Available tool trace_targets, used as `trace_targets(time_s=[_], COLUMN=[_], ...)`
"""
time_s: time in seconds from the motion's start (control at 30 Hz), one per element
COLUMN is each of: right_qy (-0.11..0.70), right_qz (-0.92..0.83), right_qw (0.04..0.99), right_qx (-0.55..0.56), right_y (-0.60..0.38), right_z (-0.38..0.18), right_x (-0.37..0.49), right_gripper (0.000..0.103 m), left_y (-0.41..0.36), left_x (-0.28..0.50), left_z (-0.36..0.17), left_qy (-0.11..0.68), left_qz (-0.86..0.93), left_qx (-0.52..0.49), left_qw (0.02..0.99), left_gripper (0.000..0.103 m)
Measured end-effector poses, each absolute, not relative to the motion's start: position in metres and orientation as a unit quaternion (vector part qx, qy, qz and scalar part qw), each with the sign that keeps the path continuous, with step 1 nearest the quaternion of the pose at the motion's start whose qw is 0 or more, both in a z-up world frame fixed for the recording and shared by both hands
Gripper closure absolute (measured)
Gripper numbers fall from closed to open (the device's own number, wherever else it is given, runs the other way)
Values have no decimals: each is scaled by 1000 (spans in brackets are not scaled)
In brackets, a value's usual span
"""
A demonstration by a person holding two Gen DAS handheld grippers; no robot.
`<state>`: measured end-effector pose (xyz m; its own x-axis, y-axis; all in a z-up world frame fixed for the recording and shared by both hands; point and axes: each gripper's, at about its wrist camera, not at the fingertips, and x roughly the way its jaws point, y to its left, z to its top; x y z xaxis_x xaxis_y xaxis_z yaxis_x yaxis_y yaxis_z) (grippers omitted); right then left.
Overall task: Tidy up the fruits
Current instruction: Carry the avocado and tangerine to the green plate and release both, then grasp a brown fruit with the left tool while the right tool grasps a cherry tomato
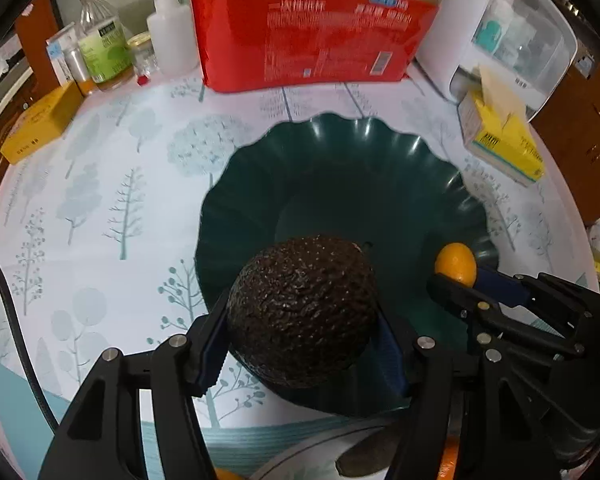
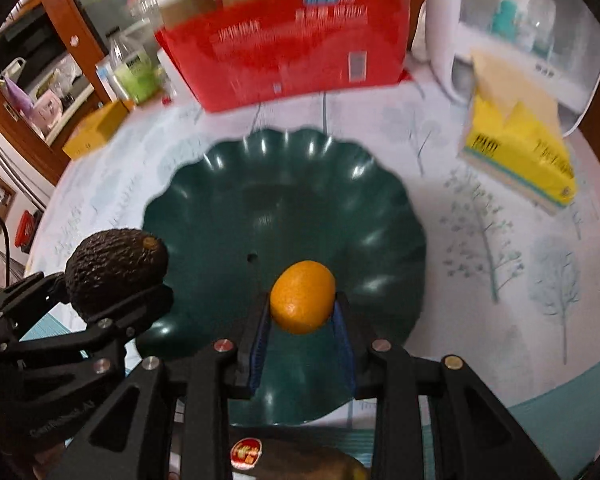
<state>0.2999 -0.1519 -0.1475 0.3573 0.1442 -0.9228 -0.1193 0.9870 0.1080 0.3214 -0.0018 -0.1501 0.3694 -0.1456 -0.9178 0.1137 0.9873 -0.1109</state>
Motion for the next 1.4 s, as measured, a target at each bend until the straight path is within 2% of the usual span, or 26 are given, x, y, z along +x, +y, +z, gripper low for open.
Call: trace_targets(time_s=[0.33,0.4,0.5,0.57,0.7,1.1,1.4], right_qy=[581,580,586,585,577,549,506], right_qz=[84,81,75,76,80,69,70], right_qw=[810,810,807,806,812,833,859], right_qx=[-1,1,18,33,30,9,-29], right_y=[-148,-151,-159,-165,-167,-157,-153], right_z=[-167,-166,-163,-160,-150,-106,-40], right_x=[300,300,302,301,297,278,224], right_gripper=[70,68,61,54,53,53,53], left_y=[-4,-3,2,3,4,18,18], left_x=[324,323,322,320,315,273,209], left_z=[-167,-162,-149,-139,-124,-63,4], left_qy=[571,568,557,551,539,482,417], left_qz=[-78,-79,-86,-95,-95,-94,-80], left_qx=[2,-4,-20,-32,-33,-60,-24], left_qw=[817,819,826,829,836,869,905], left_gripper=[37,24,12,9,4,3,3])
